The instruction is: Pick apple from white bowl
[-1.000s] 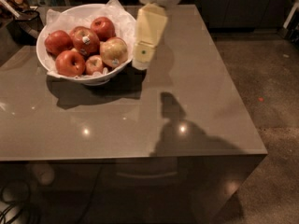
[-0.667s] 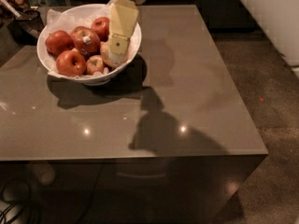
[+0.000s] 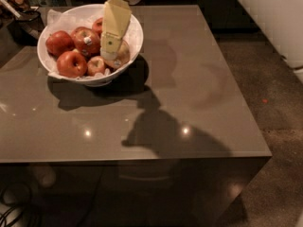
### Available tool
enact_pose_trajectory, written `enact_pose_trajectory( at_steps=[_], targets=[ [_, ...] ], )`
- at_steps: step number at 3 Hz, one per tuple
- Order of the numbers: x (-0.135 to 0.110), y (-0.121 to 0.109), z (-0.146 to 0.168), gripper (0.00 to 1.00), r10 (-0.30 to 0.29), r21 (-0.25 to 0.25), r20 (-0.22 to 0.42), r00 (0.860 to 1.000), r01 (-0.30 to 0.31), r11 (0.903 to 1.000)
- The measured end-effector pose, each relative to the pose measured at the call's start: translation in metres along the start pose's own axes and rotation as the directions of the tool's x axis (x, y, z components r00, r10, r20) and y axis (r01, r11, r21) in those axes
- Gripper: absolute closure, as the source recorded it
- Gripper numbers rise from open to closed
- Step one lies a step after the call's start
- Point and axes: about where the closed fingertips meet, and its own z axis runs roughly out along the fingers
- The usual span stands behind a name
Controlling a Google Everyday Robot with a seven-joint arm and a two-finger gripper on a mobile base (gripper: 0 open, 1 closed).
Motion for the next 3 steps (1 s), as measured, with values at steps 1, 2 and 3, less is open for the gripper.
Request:
enact_pose_trajectory(
  at_steps=[1, 2, 3],
  targets=[
    [0.0, -0.007, 0.014, 0.09, 0.047, -0.036, 0.024, 0.999, -0.046, 0.9983],
    [0.0, -0.011, 0.024, 0.28, 0.07, -0.071, 0.032, 0.997, -0.068, 0.9951],
    [0.0, -0.015, 0.03, 0.3, 0.084, -0.094, 0.036, 0.996, -0.08, 0.9923]
  ],
)
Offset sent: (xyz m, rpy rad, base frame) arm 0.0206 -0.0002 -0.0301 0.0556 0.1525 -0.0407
